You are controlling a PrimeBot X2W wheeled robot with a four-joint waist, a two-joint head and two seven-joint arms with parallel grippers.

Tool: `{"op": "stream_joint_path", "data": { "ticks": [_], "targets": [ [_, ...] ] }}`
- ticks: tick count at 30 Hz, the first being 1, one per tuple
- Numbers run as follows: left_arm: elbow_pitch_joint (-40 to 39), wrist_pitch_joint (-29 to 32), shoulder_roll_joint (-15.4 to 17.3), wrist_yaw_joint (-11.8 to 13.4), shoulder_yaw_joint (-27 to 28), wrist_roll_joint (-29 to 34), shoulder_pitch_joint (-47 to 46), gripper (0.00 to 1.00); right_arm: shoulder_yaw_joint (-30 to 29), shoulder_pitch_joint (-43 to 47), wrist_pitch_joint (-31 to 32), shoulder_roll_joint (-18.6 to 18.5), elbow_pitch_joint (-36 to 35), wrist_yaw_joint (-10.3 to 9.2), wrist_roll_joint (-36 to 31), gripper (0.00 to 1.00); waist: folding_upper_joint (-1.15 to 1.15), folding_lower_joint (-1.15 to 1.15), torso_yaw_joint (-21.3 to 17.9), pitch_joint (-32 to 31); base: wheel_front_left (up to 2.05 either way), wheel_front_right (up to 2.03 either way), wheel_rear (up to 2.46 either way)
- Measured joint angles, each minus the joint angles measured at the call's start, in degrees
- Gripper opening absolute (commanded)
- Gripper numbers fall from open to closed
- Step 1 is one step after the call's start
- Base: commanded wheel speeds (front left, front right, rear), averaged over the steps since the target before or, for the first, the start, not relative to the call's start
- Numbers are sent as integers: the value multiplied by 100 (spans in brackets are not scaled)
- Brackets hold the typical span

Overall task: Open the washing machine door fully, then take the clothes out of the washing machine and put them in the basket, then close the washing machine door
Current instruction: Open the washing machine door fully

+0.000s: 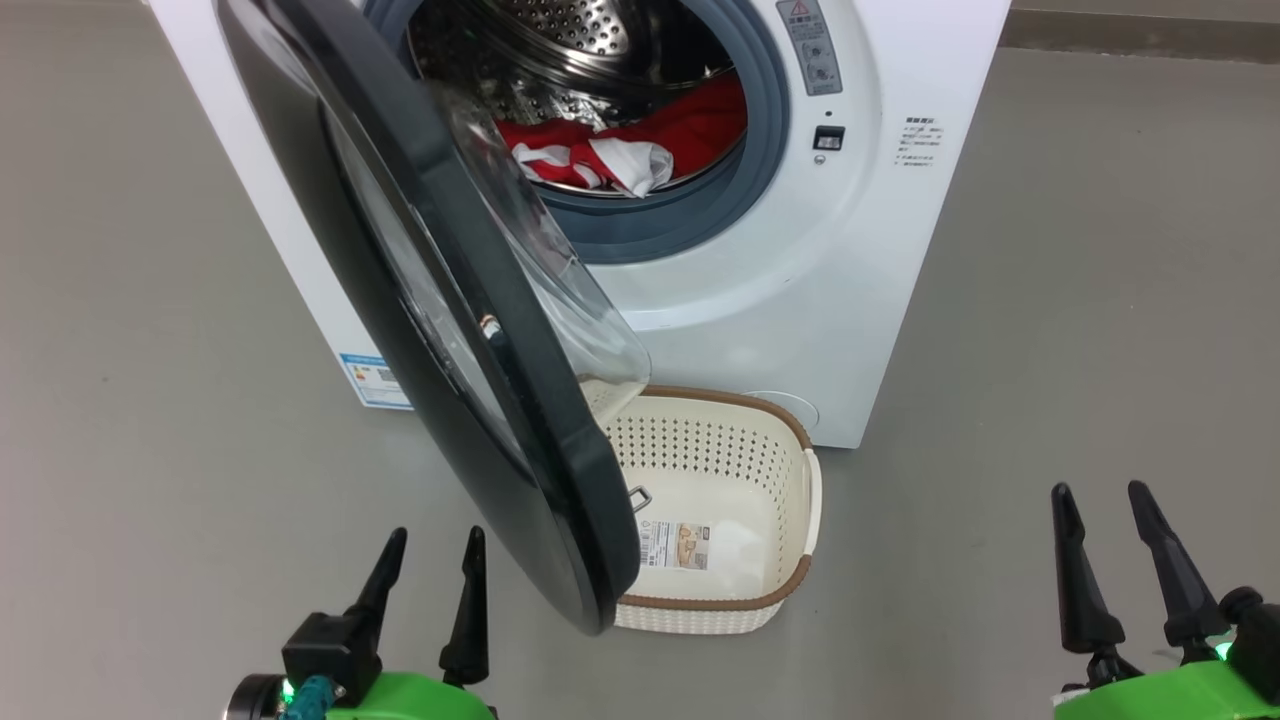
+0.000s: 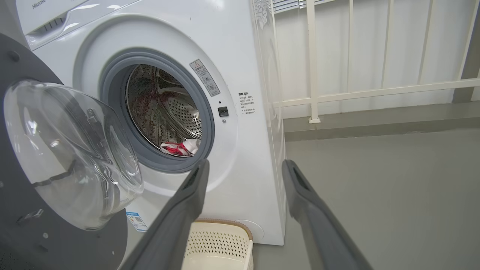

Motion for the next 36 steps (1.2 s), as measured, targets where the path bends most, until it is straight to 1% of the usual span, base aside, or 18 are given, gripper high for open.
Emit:
{"op": "stream_joint_path", "data": {
  "ticks": [3, 6, 11, 19, 36],
  "targets": [
    [16, 0, 1, -1, 33, 23, 11, 100, -32, 85, 0, 25, 25, 0, -323, 100, 0, 0, -50, -18, 0, 0, 0],
    [24, 0, 1, -7, 47, 52, 14, 100, -41, 154, 0, 56, 145, 0, -467, 100, 0, 0, -90, -29, 0, 0, 0],
    [36, 0, 1, -8, 82, 90, 34, 100, -19, 181, 0, 63, 412, 0, -500, 100, 0, 0, -134, -52, 0, 0, 0],
    [52, 0, 0, -8, 129, 109, 110, 100, 78, 272, 0, 65, 639, 0, -557, 100, 0, 0, -185, -84, 0, 0, 0],
    [71, 0, -1, -8, 187, 109, 118, 100, 211, 309, 0, 65, 736, 0, -634, 100, 0, 0, -211, -94, 0, 0, 0]
  ]
}}
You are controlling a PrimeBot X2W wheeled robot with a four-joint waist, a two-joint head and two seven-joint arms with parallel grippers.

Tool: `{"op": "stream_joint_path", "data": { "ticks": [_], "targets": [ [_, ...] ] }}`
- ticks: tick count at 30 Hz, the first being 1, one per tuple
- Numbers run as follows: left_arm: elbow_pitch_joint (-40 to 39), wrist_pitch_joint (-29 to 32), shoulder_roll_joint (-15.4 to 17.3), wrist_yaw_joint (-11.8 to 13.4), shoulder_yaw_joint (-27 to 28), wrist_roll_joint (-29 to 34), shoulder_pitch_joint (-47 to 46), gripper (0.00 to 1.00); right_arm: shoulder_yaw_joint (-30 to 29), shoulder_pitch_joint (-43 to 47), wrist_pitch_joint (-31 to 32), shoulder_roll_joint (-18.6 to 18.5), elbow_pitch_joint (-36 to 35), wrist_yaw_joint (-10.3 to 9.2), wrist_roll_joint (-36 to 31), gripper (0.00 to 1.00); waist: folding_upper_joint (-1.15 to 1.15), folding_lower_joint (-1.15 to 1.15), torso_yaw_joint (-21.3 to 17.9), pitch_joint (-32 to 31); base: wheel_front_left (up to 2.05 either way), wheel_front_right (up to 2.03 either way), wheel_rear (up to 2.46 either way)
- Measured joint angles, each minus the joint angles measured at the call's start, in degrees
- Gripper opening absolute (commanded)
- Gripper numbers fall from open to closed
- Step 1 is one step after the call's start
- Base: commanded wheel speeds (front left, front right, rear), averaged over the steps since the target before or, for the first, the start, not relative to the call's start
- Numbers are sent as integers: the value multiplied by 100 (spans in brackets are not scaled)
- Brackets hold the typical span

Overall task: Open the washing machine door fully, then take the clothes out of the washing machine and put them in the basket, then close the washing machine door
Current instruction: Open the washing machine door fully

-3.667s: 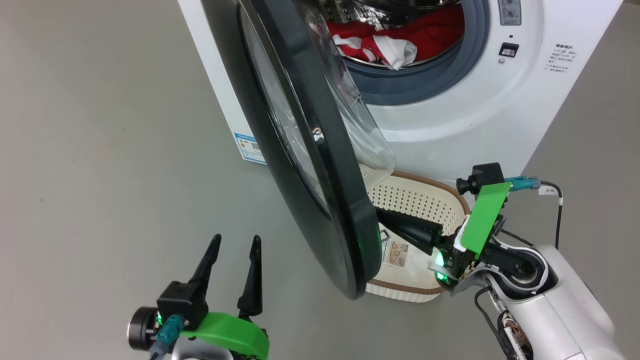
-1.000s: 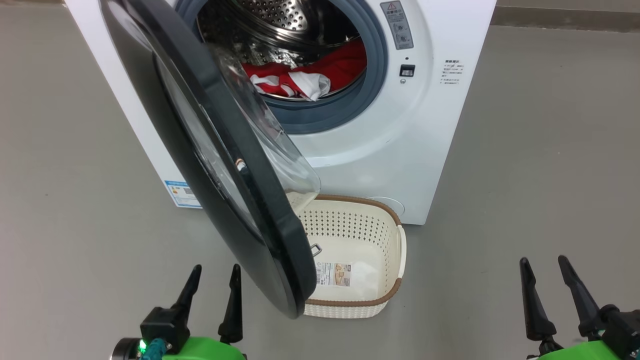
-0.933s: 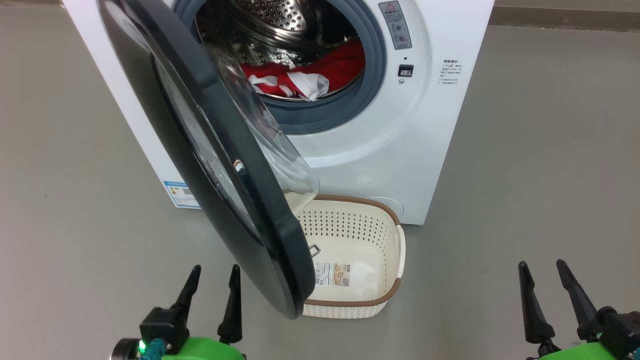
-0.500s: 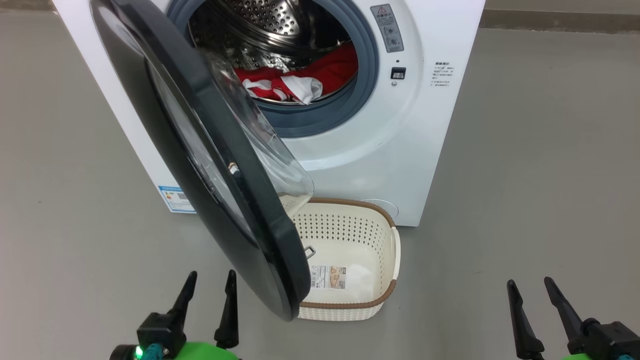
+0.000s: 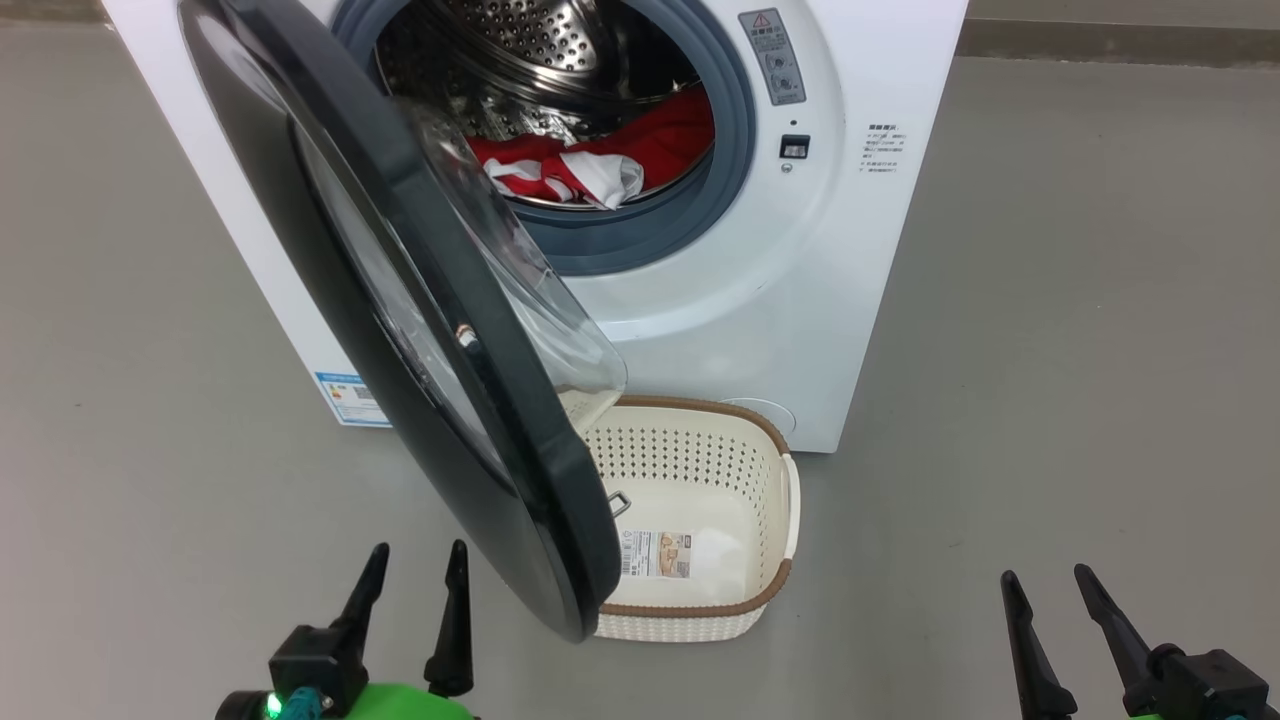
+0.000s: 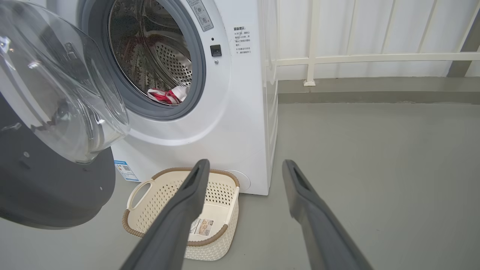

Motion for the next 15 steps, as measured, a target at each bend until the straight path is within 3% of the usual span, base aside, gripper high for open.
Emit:
{"op": "stream_joint_path", "data": {
  "ticks": [4, 5, 7, 8, 15],
  "targets": [
    [0, 0, -1, 0, 3, 0, 0, 100, 12, 0, 0, 0, -2, 0, 0, 100, 0, 0, 0, 9, 0, 0, 0],
    [0, 0, -1, 1, 4, -1, 0, 78, 14, 0, 0, 0, -2, 0, 0, 100, 0, 0, -2, 10, 0, 0, 0],
    [0, 0, -1, 1, 4, -1, 1, 4, 14, 0, 0, 0, -9, 0, 0, 100, 0, 0, -4, 16, 0, 0, 0],
    [0, 0, -1, 1, 4, -1, 1, 0, 14, 0, 0, 0, -9, 0, 0, 100, 0, 0, -4, 16, 0, 0, 0],
    [5, 0, -2, 1, -1, -1, 1, 0, 14, 0, 0, 0, -10, 0, 0, 100, 0, 0, -4, 43, 0, 0, 0]
  ]
}}
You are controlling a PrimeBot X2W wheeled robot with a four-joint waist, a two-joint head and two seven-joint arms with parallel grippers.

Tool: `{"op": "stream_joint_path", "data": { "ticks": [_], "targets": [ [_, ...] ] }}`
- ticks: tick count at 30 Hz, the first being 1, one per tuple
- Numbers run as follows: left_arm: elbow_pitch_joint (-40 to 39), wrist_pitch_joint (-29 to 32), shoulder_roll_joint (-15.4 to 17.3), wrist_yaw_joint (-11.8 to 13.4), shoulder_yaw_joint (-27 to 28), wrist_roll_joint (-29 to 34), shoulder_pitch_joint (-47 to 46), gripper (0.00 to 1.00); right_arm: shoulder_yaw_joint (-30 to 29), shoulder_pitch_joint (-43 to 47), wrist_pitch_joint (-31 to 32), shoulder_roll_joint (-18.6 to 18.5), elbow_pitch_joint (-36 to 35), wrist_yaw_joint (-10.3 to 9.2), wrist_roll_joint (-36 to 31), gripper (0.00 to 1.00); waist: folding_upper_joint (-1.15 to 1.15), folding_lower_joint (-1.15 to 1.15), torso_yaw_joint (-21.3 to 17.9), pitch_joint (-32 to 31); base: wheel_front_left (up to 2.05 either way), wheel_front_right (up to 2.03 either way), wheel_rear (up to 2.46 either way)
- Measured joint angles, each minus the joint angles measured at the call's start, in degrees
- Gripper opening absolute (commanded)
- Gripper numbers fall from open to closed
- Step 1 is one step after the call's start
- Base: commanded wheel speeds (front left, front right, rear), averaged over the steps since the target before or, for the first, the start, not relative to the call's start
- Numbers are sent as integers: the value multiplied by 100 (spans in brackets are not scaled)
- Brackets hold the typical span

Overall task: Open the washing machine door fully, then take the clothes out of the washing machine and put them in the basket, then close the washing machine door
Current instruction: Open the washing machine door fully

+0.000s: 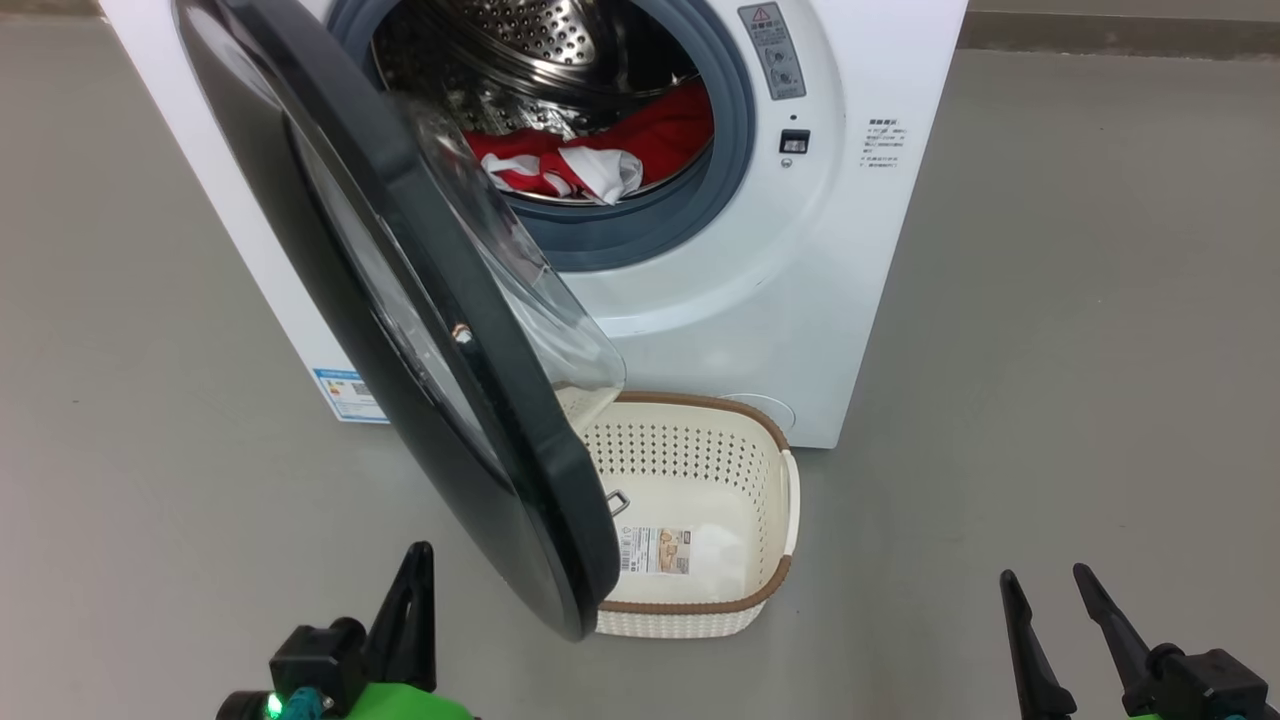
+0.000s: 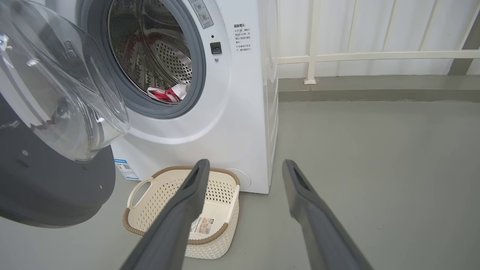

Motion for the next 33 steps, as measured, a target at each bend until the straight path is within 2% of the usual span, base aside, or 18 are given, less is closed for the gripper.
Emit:
{"op": "stream_joint_path", "data": {
  "ticks": [4, 9, 22, 27, 33],
  "targets": [
    [-26, 0, -1, 0, 4, 1, 0, 0, 2, 1, 0, 0, 0, 0, 0, 100, 0, 0, -8, -1, 0, 0, 0],
    [-581, 0, -3, 34, 170, 68, -4, 0, 0, 1, 0, 0, -7, 0, 0, 100, 0, 0, 2, 26, 0, 0, 0],
    [-3576, -46, -7, 167, 423, 756, -276, 0, -2, 1, 0, 1, -24, 0, -37, 100, 0, 0, 85, -33, 0, 0, 0],
    [-4558, -52, -3, 65, -71, 872, -430, 0, 25, 1, 0, 1, -38, 0, -40, 100, 0, 0, 89, -65, 0, 0, 0],
    [-4720, -62, 4, -207, -1139, 775, -478, 0, 94, 1, 0, 2, -37, 0, -41, 100, 0, 0, 71, -60, 0, 0, 0]
  ]
}}
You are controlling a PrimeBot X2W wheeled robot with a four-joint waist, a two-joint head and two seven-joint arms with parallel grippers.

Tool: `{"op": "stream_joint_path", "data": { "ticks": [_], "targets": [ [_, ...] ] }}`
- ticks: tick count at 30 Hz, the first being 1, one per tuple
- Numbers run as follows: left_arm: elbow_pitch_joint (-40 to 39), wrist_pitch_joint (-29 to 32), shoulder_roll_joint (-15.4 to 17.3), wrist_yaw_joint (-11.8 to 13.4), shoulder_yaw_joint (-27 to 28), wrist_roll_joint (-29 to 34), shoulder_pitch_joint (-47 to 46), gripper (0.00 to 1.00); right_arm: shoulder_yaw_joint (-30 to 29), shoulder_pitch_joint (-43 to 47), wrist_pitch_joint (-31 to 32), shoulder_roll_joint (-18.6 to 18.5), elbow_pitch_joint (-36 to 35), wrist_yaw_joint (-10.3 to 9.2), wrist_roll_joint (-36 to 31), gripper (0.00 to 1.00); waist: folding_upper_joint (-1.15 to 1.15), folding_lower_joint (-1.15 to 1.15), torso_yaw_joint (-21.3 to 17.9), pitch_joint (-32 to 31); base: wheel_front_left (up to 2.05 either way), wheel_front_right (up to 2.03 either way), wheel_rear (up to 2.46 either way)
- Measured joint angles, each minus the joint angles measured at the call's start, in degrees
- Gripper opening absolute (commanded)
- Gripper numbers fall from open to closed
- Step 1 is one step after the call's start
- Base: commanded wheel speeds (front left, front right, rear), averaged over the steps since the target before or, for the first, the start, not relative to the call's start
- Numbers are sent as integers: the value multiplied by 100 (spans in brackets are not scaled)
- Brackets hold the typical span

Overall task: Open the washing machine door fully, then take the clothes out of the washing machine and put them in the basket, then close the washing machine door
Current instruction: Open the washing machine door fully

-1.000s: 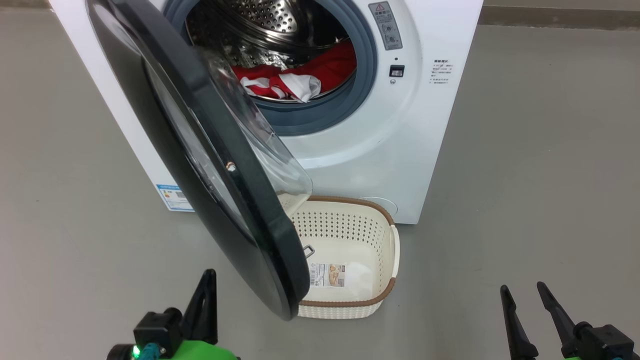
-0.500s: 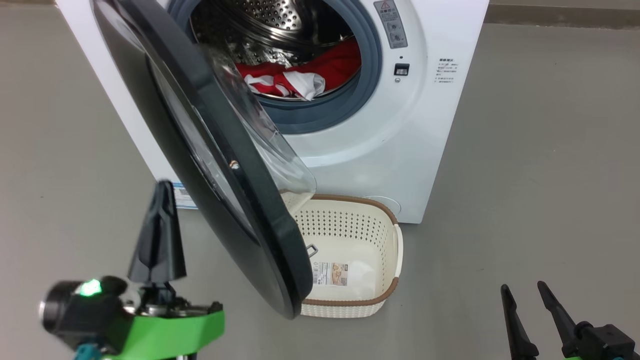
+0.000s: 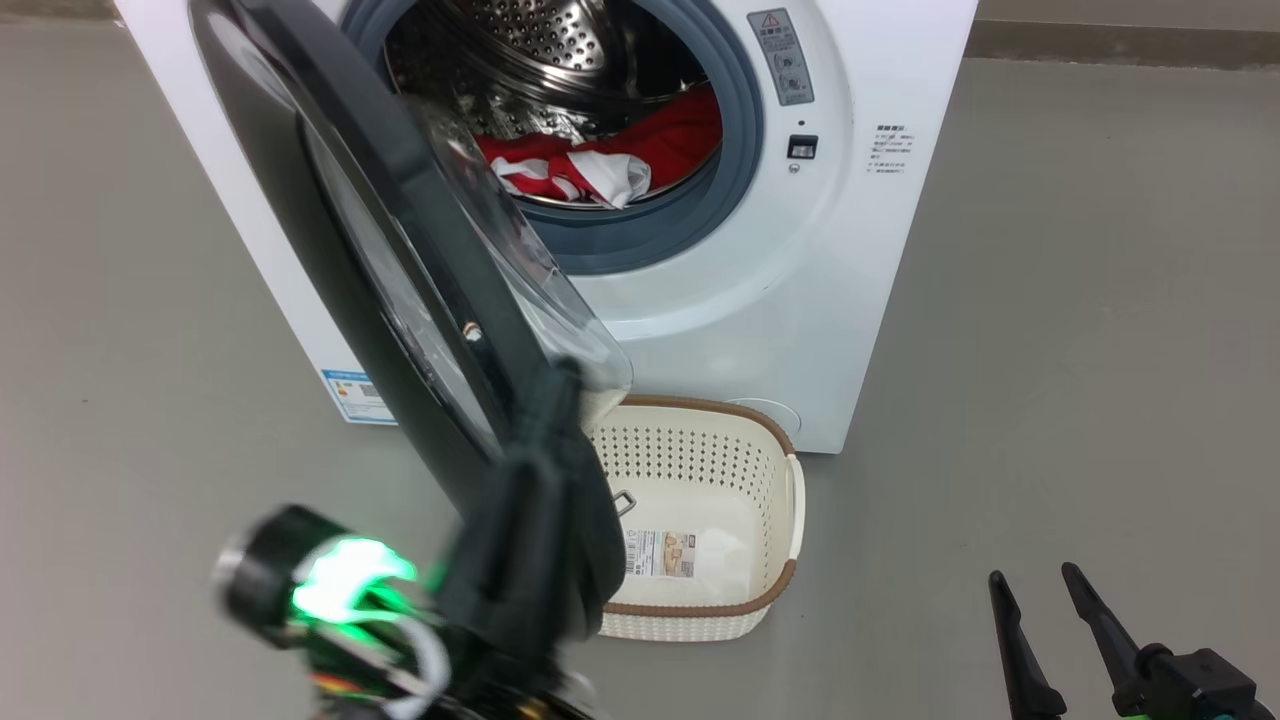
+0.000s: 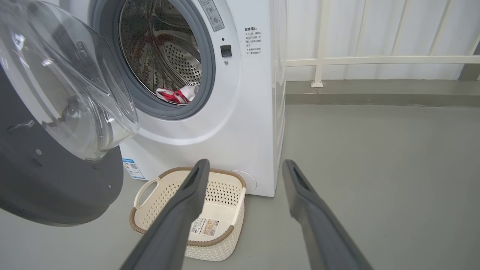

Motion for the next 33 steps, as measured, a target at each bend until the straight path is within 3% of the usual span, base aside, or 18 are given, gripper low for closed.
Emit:
{"op": "stream_joint_path", "data": {
  "ticks": [7, 13, 23, 33],
  "targets": [
    [781, 352, 31, -142, -1212, -655, 2, 0, 25, -1, 0, -1, 3, 0, -2, 100, 0, 0, -60, 57, 0, 0, 0],
    [1856, 958, 40, -127, -1671, -1390, -4, 0, 30, -2, 0, -1, 7, 0, -8, 100, 0, 0, -156, 95, 0, 0, 0],
    [3160, 1184, 41, 439, -1461, -1749, -333, 0, 27, -5, 0, -1, 16, 0, -8, 100, 0, 0, -278, 177, 0, 0, 0],
    [3427, 1001, 51, 680, -1199, -1831, -328, 0, -4, -10, 0, -1, 22, 0, -8, 100, 0, 0, -138, 211, 0, 0, 0]
  ]
}}
